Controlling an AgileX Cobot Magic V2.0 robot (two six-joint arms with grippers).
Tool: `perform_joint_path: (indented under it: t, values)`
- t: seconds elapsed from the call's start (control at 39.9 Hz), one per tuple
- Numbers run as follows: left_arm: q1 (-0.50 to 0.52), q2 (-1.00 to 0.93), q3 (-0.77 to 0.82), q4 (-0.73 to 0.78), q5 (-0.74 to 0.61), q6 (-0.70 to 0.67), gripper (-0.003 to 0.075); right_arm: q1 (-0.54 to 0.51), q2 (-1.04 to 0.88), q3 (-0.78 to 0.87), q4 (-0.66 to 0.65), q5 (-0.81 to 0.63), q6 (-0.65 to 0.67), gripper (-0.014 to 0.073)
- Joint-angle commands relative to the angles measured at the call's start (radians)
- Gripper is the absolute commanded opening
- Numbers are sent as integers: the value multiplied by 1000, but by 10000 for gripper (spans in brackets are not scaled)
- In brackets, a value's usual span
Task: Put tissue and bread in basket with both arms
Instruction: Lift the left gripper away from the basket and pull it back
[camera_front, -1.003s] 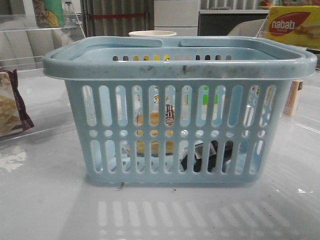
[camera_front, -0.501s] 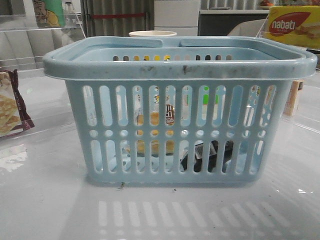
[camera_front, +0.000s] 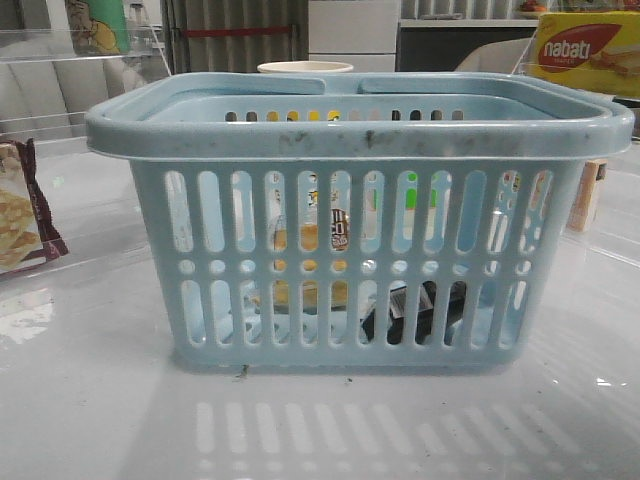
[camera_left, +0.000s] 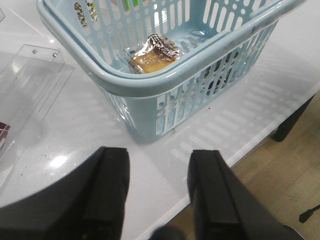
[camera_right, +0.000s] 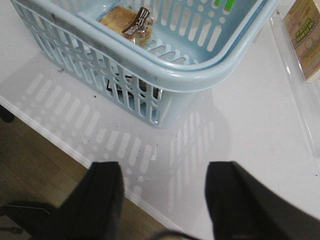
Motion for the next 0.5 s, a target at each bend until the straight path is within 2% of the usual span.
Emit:
perform_joint_path:
  t: [0.0, 0.2, 0.25, 0.48]
  values:
    - [-4, -2, -27, -5, -73, -9, 253, 0, -2, -26, -18, -52, 1, 317]
    - [-4, -2, -27, -7, -72, -9, 115, 0, -2, -26, -18, -51, 1, 50]
    - [-4, -2, -27, -7, -72, -9, 89, 0, -2, -26, -18, -49, 1, 58]
    - [-4, -2, -27, -7, -72, -9, 91, 0, -2, -26, -18, -49, 1, 56]
